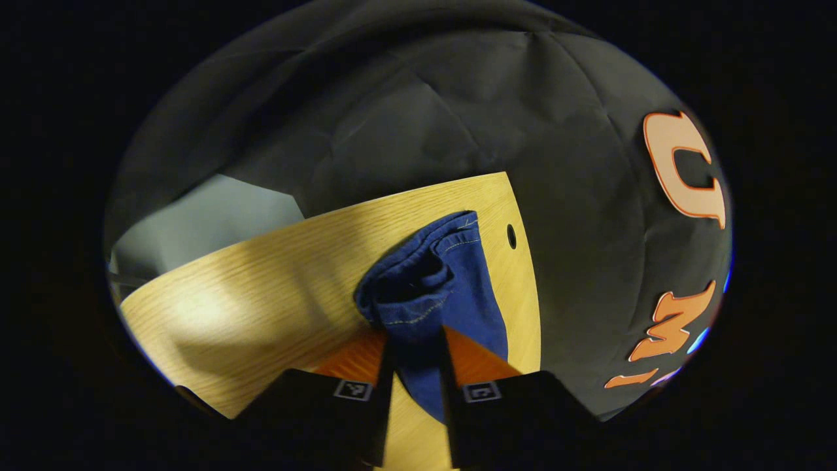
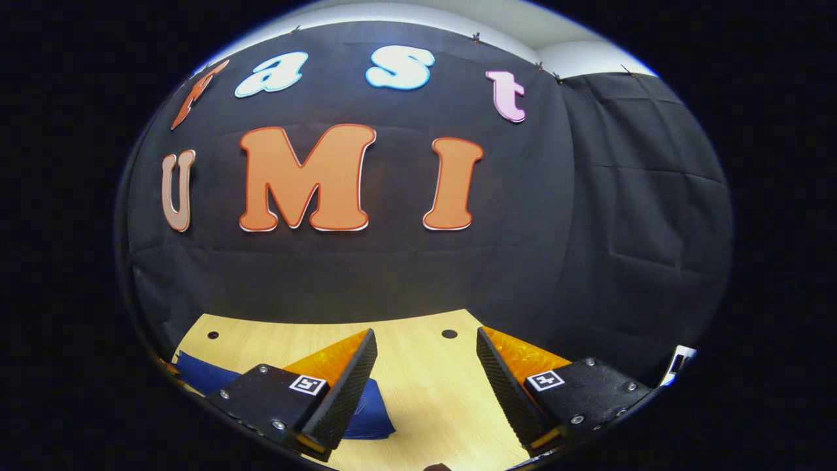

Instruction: Grasp the waist and the cuffs of the jeans and fold them to make the two legs overlap; first hold the waist and fold one-third of the jeans toward the cuffs, then hold the cuffs and fold the remaining one-third in the same direction to finish folding.

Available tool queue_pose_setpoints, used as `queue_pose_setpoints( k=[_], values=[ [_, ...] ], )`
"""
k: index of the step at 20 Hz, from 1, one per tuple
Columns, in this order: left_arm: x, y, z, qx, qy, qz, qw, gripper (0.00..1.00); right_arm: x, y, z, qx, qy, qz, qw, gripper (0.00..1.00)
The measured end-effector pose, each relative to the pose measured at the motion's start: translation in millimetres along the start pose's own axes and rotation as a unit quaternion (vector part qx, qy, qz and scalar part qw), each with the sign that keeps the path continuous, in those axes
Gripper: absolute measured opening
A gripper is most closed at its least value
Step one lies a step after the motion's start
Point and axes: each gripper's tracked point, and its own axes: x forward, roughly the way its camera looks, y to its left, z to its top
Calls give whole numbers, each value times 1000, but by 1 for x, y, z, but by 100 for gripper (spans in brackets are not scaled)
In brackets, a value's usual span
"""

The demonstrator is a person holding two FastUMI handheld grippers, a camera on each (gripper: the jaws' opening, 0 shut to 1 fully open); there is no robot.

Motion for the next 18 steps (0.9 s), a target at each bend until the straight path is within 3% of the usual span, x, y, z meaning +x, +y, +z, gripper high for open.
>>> queue_pose_setpoints(
  k=[1,3,4,7,14,18],
  values=[
    [1,1,1,-11,-5,0,1000,19,-4,-4,-3,3,6,-3,1000,96],
    [-7,4,0,-6,-21,0,1000,13,-6,-7,-6,-4,9,-3,1000,96],
    [8,1,0,9,-29,6,1000,3,-5,-8,-8,-10,8,-3,1000,96],
    [-8,-16,2,91,-61,24,994,1,-1,-4,-13,-14,13,15,1000,96],
    [-66,-96,-17,238,-122,-2,963,1,17,2,-14,-5,10,60,998,96],
    [-87,-144,-37,292,-136,-21,946,0,29,3,-20,6,16,84,996,96]
  ],
)
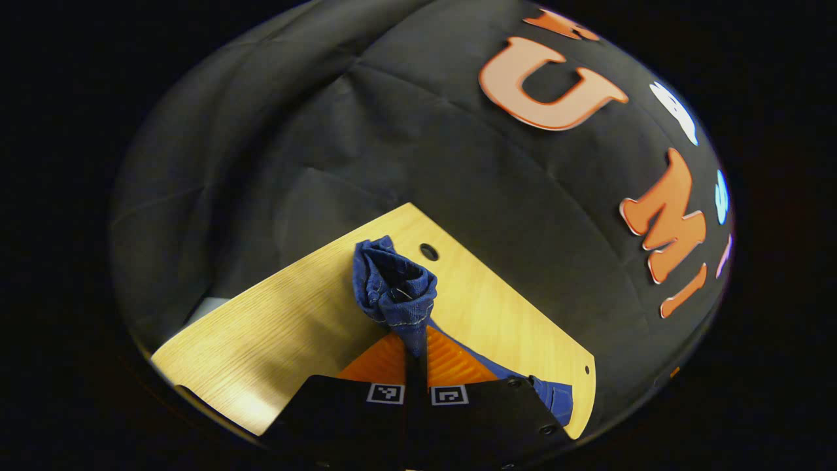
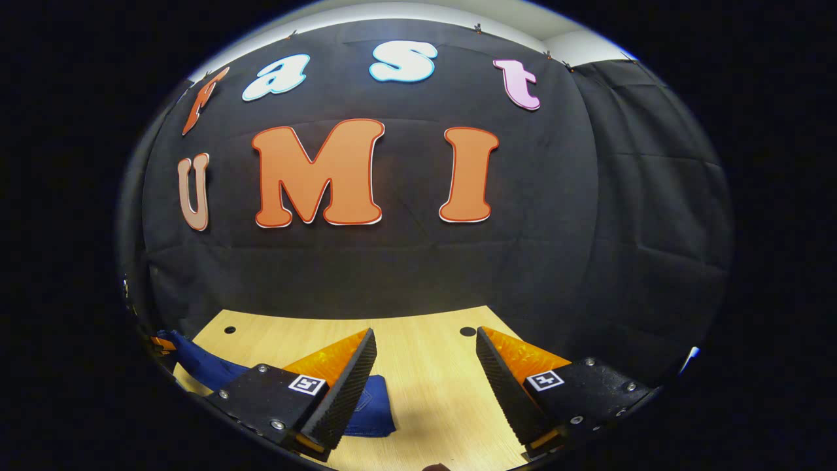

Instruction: Grasp the waist and the cuffs of the jeans and fold them to make the two legs overlap; first hold the waist and fold one-third of the jeans toward the cuffs, then hold the cuffs and fold the remaining one-third in the same direction to finish folding.

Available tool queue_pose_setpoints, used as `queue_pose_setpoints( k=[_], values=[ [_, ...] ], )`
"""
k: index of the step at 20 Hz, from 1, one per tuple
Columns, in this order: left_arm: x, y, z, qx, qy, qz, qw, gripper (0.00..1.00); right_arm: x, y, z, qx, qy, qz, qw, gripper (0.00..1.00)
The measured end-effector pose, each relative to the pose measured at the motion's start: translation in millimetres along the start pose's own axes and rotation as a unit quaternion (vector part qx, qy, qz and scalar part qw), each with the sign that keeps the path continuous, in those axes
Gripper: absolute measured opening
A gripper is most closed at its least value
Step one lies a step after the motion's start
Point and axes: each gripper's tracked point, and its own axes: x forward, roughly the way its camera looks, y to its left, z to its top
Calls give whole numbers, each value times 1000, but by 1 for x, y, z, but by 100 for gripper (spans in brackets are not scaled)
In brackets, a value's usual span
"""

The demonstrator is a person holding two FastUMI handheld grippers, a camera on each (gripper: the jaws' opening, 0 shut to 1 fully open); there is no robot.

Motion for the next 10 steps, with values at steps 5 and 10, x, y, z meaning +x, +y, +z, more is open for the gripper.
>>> queue_pose_setpoints(
  k=[5,10],
  values=[
    [-29,-110,5,56,-12,-76,996,0,9,3,-4,22,-1,29,999,96],
    [-38,-224,-27,111,0,-139,984,1,15,-3,-7,40,-3,53,998,96]
  ],
)
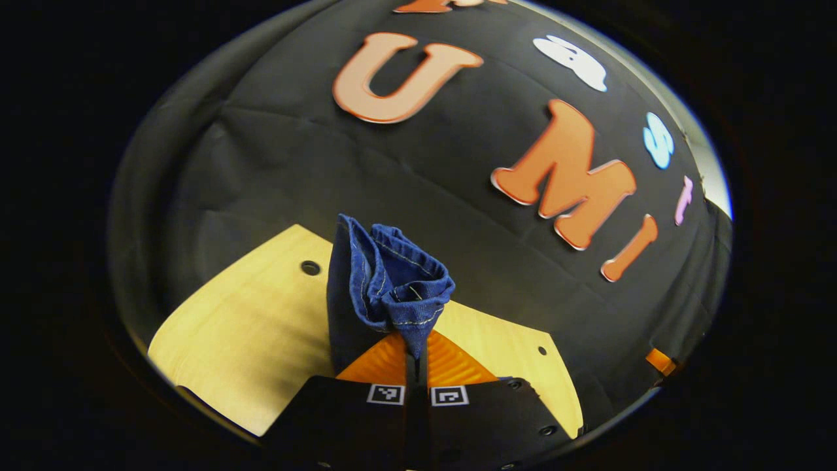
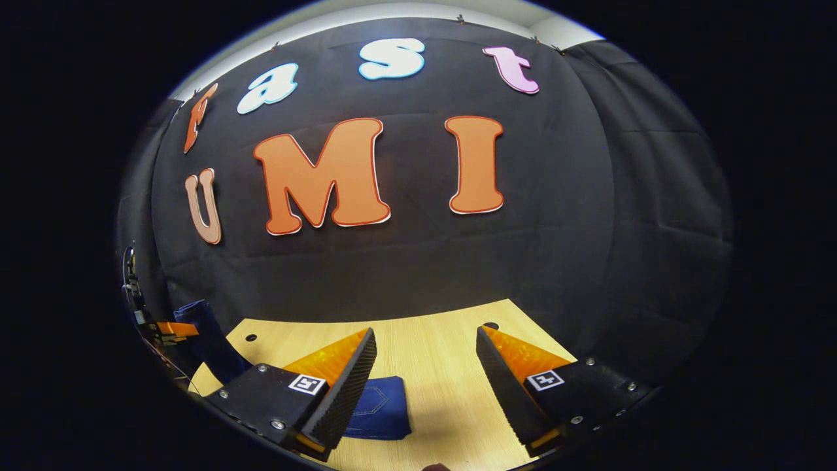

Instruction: Grasp the waist and the cuffs of the jeans and fold them to make the two legs overlap; first hold the waist and fold one-third of the jeans toward the cuffs, then hold the cuffs and fold the remaining one-third in the same direction to finish folding.

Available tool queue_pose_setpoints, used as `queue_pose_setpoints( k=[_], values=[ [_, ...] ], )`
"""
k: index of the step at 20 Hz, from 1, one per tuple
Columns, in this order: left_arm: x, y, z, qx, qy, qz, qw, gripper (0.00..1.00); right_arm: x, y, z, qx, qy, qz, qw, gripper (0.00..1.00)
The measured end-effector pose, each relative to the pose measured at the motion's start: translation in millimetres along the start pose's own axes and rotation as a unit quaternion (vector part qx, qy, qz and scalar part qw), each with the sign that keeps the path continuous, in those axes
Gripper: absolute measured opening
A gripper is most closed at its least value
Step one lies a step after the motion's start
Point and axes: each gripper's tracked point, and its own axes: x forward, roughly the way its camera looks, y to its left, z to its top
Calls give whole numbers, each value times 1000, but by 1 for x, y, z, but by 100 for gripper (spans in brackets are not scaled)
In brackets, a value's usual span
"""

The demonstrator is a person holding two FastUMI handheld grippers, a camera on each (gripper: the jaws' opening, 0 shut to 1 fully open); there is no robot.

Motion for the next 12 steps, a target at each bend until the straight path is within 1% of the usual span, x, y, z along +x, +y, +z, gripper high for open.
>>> queue_pose_setpoints(
  k=[3,5,6,7,9,12],
  values=[
    [18,-63,-23,27,23,-31,999,1,2,-8,-5,-1,2,5,1000,96],
    [33,-96,-48,38,46,-43,997,0,3,-11,-8,7,6,16,1000,96],
    [42,-114,-62,43,59,-51,996,2,5,-15,-9,11,7,18,1000,96],
    [52,-129,-76,50,68,-52,995,0,6,-16,-11,13,11,23,1000,96],
    [70,-153,-101,61,93,-50,993,1,8,-22,-14,16,17,30,999,96],
    [80,-176,-135,80,125,-44,988,0,10,-33,-19,15,24,35,999,96]
  ],
)
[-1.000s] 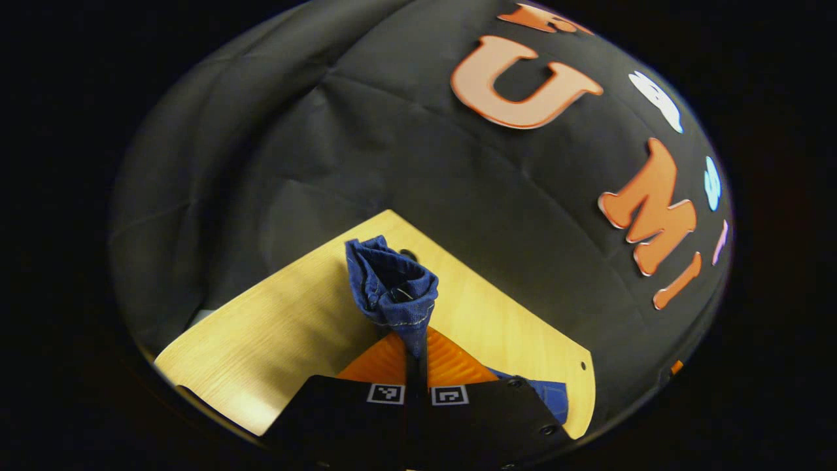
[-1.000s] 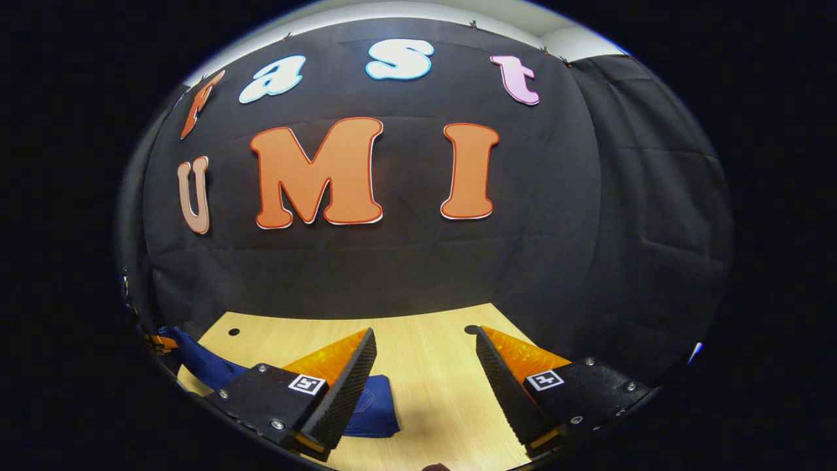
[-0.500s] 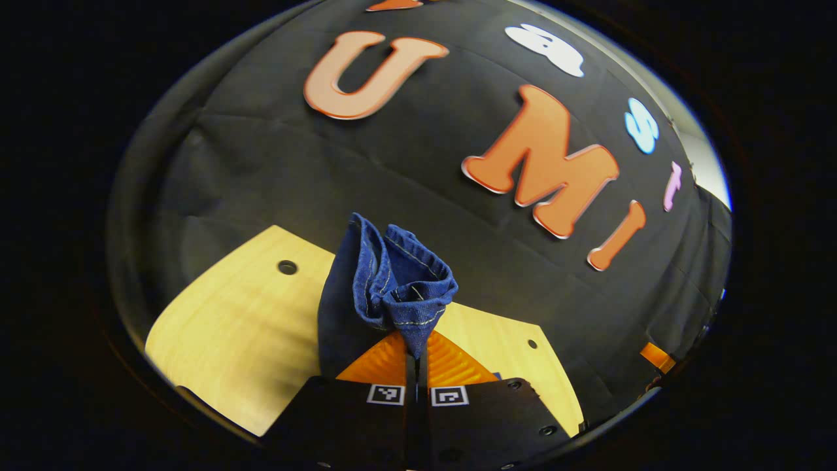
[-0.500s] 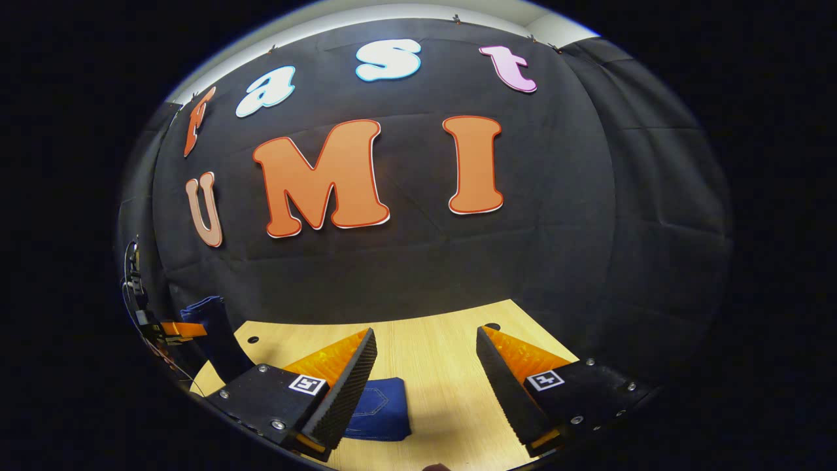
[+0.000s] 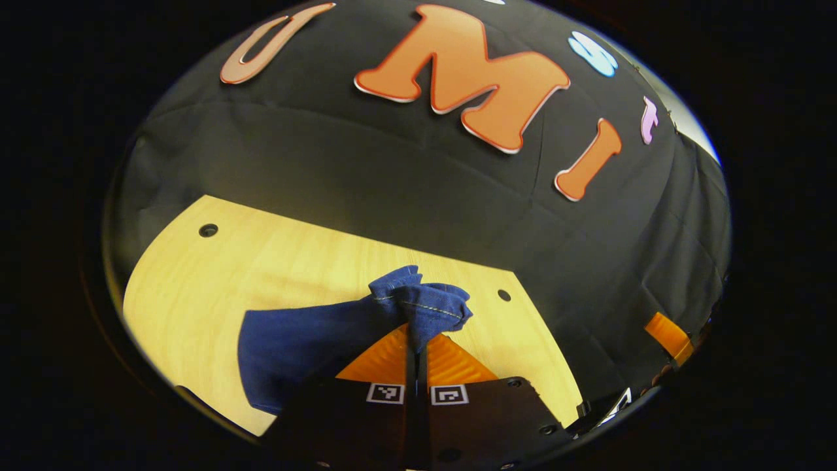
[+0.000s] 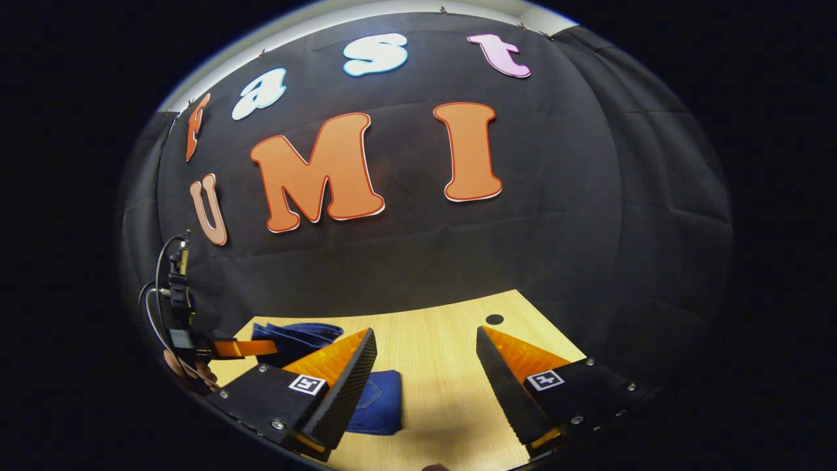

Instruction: Grasp the waist and the cuffs of the jeans and fold them to make the two legs overlap; first hold the waist and fold one-third of the jeans toward the cuffs, then hold the cuffs and fold the remaining one-third in the same direction to finish folding.

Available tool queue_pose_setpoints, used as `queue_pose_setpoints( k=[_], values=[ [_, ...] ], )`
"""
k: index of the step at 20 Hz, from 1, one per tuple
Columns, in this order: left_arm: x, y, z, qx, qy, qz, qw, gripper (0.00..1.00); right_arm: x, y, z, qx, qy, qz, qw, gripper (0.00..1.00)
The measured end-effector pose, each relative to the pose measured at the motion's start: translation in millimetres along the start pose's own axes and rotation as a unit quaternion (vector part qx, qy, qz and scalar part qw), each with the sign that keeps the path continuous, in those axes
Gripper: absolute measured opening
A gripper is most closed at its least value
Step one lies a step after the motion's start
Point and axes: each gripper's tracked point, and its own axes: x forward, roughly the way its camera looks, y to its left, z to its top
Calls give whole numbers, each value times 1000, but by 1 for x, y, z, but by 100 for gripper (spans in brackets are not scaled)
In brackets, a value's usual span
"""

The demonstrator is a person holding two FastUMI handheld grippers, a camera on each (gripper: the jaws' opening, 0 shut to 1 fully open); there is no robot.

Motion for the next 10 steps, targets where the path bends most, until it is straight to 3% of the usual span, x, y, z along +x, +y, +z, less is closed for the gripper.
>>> queue_pose_setpoints(
  k=[4,7,10],
  values=[
    [-5,-33,-39,82,42,-2,996,2,1,-7,-8,-1,7,9,1000,96],
    [-27,-59,-31,129,13,-26,991,34,4,-2,-8,-2,7,18,1000,96],
    [-58,-53,-2,160,-35,-12,986,70,8,12,-4,-4,3,34,999,96]
  ],
)
